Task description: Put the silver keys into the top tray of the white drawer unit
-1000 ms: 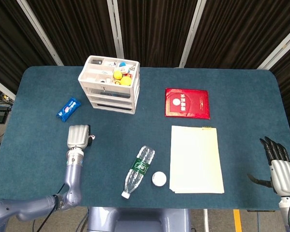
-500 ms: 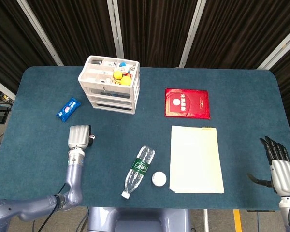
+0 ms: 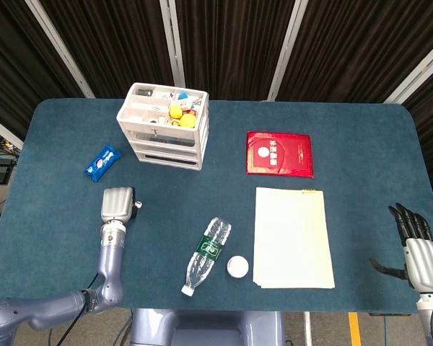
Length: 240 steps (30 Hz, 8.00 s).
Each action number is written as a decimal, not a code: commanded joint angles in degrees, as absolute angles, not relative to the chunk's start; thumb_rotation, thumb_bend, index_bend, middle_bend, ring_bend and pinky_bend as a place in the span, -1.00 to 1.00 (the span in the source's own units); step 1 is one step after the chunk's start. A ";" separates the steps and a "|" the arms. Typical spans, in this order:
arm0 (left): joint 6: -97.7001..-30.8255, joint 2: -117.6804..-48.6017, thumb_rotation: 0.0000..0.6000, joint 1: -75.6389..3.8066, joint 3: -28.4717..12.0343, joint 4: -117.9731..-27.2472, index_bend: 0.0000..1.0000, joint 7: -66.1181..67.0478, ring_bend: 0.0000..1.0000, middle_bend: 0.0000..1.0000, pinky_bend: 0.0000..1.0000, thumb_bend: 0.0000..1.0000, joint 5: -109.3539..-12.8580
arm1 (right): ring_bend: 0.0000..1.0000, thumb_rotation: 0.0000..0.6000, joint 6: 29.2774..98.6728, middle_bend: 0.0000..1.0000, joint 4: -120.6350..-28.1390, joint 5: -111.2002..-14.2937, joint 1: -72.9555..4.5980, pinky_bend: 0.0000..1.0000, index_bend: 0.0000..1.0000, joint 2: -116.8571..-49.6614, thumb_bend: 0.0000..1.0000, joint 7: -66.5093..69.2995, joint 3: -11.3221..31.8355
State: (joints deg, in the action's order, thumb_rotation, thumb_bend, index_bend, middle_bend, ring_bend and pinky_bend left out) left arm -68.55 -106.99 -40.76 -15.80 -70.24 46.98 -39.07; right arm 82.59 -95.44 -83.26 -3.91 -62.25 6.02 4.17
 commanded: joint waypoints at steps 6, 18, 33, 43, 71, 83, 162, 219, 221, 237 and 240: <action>-68.26 -106.97 1.00 -40.59 -15.79 -70.20 0.11 46.76 0.76 0.95 0.53 -0.10 -39.20 | -1.00 1.00 82.54 -1.00 -95.52 -83.13 -3.90 -1.00 -1.00 -62.21 -1.00 6.15 4.21; -68.21 -106.84 1.00 -40.51 -16.09 -70.07 0.12 45.68 0.76 0.95 0.53 -0.07 -40.45 | -1.00 1.00 82.61 -1.00 -95.48 -83.10 -3.85 -1.00 -1.00 -62.22 -1.00 6.24 4.24; -69.60 -103.75 1.00 -41.40 -17.04 -74.60 0.14 46.07 0.76 0.95 0.53 -0.07 -43.47 | -1.00 1.00 82.60 -1.00 -95.59 -82.97 -3.78 -1.00 -1.00 -62.17 -1.00 6.21 4.24; -71.23 -99.75 1.00 -44.07 -19.03 -79.64 0.14 47.87 0.77 0.95 0.53 -0.07 -47.35 | -1.00 1.00 82.67 -1.00 -95.52 -82.84 -3.76 -1.00 -1.00 -62.14 -1.00 6.33 4.37; -72.07 -95.84 1.00 -53.54 -25.87 -80.39 0.15 51.40 0.76 0.94 0.52 -0.07 -45.54 | -1.00 1.00 82.26 -1.00 -95.89 -82.78 -3.81 -1.00 -1.00 -61.85 -1.00 7.12 4.30; -71.31 -97.65 1.00 -55.40 -25.22 -75.71 0.15 49.19 0.76 0.94 0.53 -0.07 -45.05 | -1.00 1.00 82.40 -1.00 -95.82 -82.94 -3.76 -1.00 -1.00 -61.84 -1.00 7.30 4.28; -65.47 -90.14 1.00 -54.04 -10.74 -52.77 0.14 17.51 0.71 0.90 0.52 -0.35 -81.70 | -1.00 1.00 82.41 -1.00 -96.43 -82.27 -3.54 -1.00 -1.00 -62.00 -1.00 7.99 4.60; -69.43 -99.39 1.00 -55.23 -15.26 -45.44 0.13 21.93 0.70 0.89 0.53 -0.47 -78.78 | -1.00 1.00 83.05 -1.00 -96.84 -82.79 -3.22 -1.00 -1.00 -61.77 -1.00 9.02 4.58; -69.45 -99.60 1.00 -55.30 -15.27 -45.12 0.13 21.91 0.70 0.89 0.53 -0.48 -78.79 | -1.00 1.00 83.04 -1.00 -96.87 -82.78 -3.22 -1.00 -1.00 -61.75 -1.00 9.03 4.58; -69.21 -101.70 1.00 -56.31 -15.49 -42.56 0.12 21.20 0.70 0.89 0.54 -0.54 -78.70 | -1.00 1.00 83.30 -1.00 -96.91 -83.03 -3.10 -1.00 -1.00 -61.69 -1.00 9.35 4.55; -69.21 -102.11 1.00 -56.46 -15.48 -42.13 0.12 21.19 0.70 0.89 0.54 -0.55 -78.69 | -1.00 1.00 83.37 -1.00 -96.97 -83.09 -3.06 -1.00 -1.00 -61.64 -1.00 9.47 4.53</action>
